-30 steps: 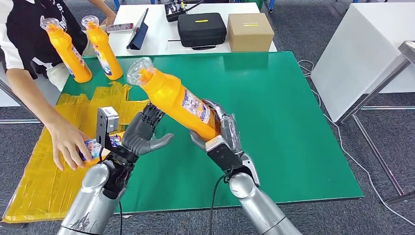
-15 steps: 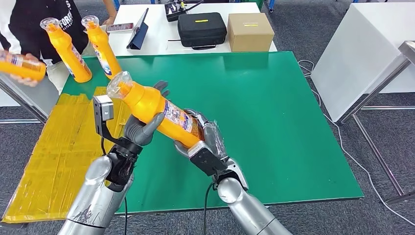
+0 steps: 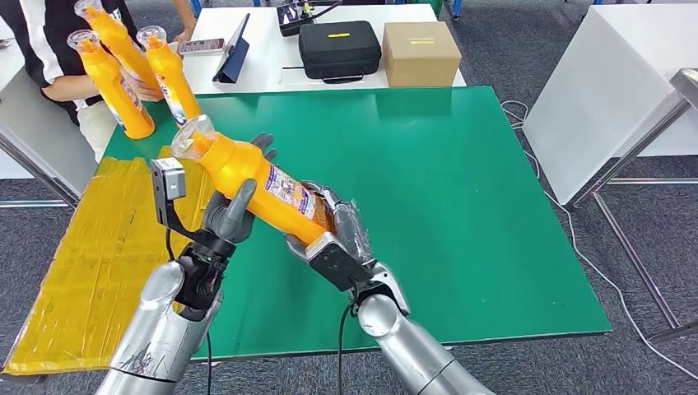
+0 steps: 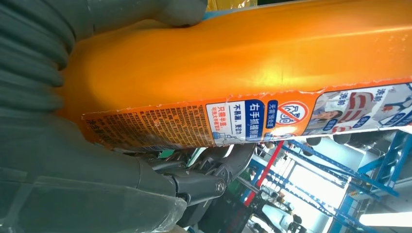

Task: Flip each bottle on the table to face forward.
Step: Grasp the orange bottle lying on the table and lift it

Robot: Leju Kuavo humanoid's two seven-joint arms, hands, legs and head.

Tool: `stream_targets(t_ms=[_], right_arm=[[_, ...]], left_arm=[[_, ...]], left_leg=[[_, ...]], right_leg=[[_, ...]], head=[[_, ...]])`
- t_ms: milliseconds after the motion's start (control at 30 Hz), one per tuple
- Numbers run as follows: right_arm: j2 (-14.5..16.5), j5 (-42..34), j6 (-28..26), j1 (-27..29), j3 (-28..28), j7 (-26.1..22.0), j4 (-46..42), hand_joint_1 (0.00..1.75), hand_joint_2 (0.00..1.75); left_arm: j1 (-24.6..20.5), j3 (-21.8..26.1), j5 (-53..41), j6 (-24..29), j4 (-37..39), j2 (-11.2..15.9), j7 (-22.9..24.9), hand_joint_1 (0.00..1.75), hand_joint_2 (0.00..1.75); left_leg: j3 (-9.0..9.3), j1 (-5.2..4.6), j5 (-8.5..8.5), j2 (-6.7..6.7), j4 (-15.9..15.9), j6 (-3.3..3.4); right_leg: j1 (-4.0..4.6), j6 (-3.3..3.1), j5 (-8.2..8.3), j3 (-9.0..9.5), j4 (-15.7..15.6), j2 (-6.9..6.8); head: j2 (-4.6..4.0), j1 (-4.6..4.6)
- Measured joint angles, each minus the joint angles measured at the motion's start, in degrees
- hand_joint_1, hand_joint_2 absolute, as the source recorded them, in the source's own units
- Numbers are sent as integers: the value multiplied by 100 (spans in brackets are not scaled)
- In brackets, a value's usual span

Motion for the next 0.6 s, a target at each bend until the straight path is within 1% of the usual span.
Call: stream_targets(t_ms=[33,100,133,167,233,267,333,433,600], right_arm=[[5,-4,1,-11,4,2,20,175,175],[18,-12,2,-30,12,9,59,175,175],[26,-16,2,-38,16,14,78,175,175],[35,-20,2,-44,19,18,97,175,175],[48,-28,2,-59,26,25,131,175,175],[51,-31,2,-68,29,28,148,175,175],[55,-37,2,-86,33,33,179,175,175],[56,-39,2,-104,40,34,215,175,175],[66,-55,13,-119,58,34,251,175,175]], left_arm=[[-1,7,-7,14,0,-8,5,0,175],[-3,14,-33,54,1,-25,2,0,175],[-3,15,-55,78,1,-35,-5,7,175],[-4,15,-75,100,1,-44,-16,43,175],[-5,15,-117,145,0,-61,-46,120,175],[-5,15,-135,172,0,-66,-66,151,175],[-6,15,-175,225,0,-77,-105,158,175],[-8,16,-205,269,0,-86,-131,173,175],[-9,19,-253,326,0,-86,-167,175,175]], left_leg=[[0,0,0,0,0,0],[0,0,0,0,0,0],[0,0,0,0,0,0],[0,0,0,0,0,0],[0,0,0,0,0,0],[-1,0,0,0,0,0],[-1,0,0,0,0,0],[-1,0,0,0,0,0],[-1,0,0,0,0,0]], right_leg=[[0,0,0,0,0,0],[0,0,0,0,0,0],[0,0,0,0,0,0],[0,0,0,0,0,0],[0,0,0,0,0,0],[0,0,0,0,0,0],[0,0,0,0,0,0],[0,0,0,0,0,0],[0,0,0,0,0,0]], head=[[1,0],[0,0],[0,0],[0,0],[0,0],[0,0],[0,0],[1,1],[2,1]])
